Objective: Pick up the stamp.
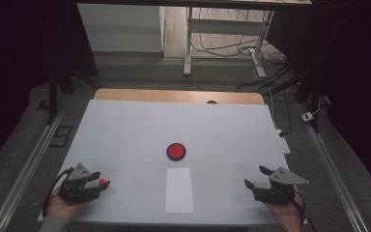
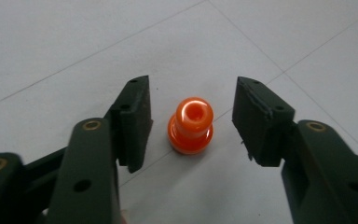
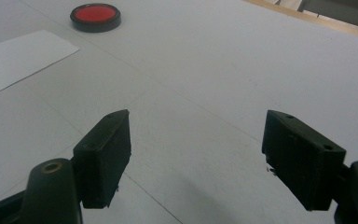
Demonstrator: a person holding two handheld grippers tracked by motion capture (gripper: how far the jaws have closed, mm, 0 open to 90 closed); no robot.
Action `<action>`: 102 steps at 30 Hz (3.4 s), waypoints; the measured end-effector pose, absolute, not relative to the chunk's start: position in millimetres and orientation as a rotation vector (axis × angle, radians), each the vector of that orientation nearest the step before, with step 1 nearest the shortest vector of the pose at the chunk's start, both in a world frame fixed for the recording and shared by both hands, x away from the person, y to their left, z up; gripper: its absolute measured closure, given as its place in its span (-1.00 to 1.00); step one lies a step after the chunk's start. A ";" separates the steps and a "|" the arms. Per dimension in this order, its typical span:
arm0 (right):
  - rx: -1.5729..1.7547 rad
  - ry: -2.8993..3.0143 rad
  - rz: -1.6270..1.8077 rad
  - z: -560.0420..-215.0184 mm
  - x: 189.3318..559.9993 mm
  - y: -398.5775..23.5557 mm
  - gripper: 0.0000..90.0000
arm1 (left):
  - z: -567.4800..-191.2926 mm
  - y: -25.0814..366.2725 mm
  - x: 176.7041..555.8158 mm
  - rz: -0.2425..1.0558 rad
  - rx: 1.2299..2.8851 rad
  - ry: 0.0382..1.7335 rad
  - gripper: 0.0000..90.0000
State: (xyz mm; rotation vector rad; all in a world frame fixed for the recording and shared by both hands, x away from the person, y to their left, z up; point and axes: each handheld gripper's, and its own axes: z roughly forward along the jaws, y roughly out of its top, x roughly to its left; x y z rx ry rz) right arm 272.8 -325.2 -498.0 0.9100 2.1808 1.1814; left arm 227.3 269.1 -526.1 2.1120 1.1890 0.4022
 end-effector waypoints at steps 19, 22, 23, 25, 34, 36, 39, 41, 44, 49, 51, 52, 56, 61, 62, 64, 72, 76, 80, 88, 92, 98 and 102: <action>0.916 2.175 1.175 -498.1 272.5 -326.4 -0.47 | -525.4 269.3 228.0 0.393 2.137 1.185 0.60; 0.917 2.176 1.171 -498.4 272.5 -326.5 -0.47 | -524.1 270.5 227.8 0.400 2.127 1.185 0.60; 0.918 2.177 1.171 -498.6 272.6 -326.6 -0.47 | -523.1 271.4 227.8 0.397 2.123 1.184 0.60; 0.918 2.179 1.174 -499.2 273.2 -326.7 -0.47 | -521.9 272.5 227.4 0.396 2.105 1.184 0.60; 0.915 2.181 1.170 -499.3 272.9 -325.9 -0.47 | -516.6 273.1 226.4 0.401 2.057 1.154 0.60; 0.917 2.178 1.169 -499.7 273.1 -325.7 -0.47 | -515.9 273.2 226.5 0.403 2.056 1.148 0.60; 0.918 2.181 1.169 -500.2 273.2 -325.6 -0.47 | -512.8 271.7 227.0 0.401 2.035 1.132 0.60; 0.915 2.182 1.168 -500.4 273.1 -325.1 -0.47 | -511.7 270.7 227.2 0.401 2.028 1.130 0.60; 0.910 2.185 1.172 -500.7 273.1 -324.3 -0.47 | -505.6 267.5 229.1 0.402 2.006 1.104 0.60; 0.891 2.191 1.175 -501.3 273.1 -322.7 -0.46 | -499.5 265.8 231.3 0.401 1.973 1.089 0.60; 0.883 2.196 1.175 -501.3 273.1 -322.4 -0.46 | -498.6 265.9 231.6 0.401 1.966 1.087 0.60; 0.882 2.197 1.172 -501.4 273.1 -322.3 -0.46 | -496.9 266.0 232.2 0.397 1.952 1.084 0.60; 0.879 2.197 1.171 -501.5 272.9 -321.8 -0.45 | -494.5 265.3 232.8 0.401 1.937 1.079 0.60; 0.880 2.196 1.169 -501.6 273.0 -322.0 -0.45 | -491.4 263.1 233.6 0.399 1.923 1.071 0.60; 0.880 2.196 1.169 -501.7 273.1 -321.9 -0.45 | -490.9 262.7 233.9 0.400 1.921 1.069 0.60; 0.879 2.198 1.169 -501.9 273.1 -321.6 -0.45 | -489.6 261.3 234.6 0.398 1.916 1.064 0.60; 0.880 2.203 1.164 -502.7 273.3 -320.4 -0.45 | -482.8 252.3 239.0 0.393 1.900 1.030 0.60; 0.876 2.207 1.165 -503.0 273.2 -319.8 -0.45 | -479.7 246.9 241.0 0.388 1.896 1.012 0.60; 0.875 2.204 1.169 -503.1 273.3 -320.0 -0.45 | -475.9 242.1 242.6 0.383 1.889 0.993 0.60; 0.873 2.202 1.163 -502.6 273.4 -318.5 -0.44 | -470.5 231.1 246.8 0.364 1.882 0.954 0.60; 0.868 2.204 1.167 -502.8 273.4 -317.4 -0.44 | -468.0 223.9 248.1 0.358 1.890 0.933 0.60; 0.867 2.204 1.170 -503.2 273.8 -316.6 -0.44 | -465.6 214.4 251.7 0.347 1.893 0.914 0.60; 0.868 2.203 1.166 -503.0 273.6 -316.5 -0.44 | -462.8 203.2 255.4 0.341 1.902 0.889 0.60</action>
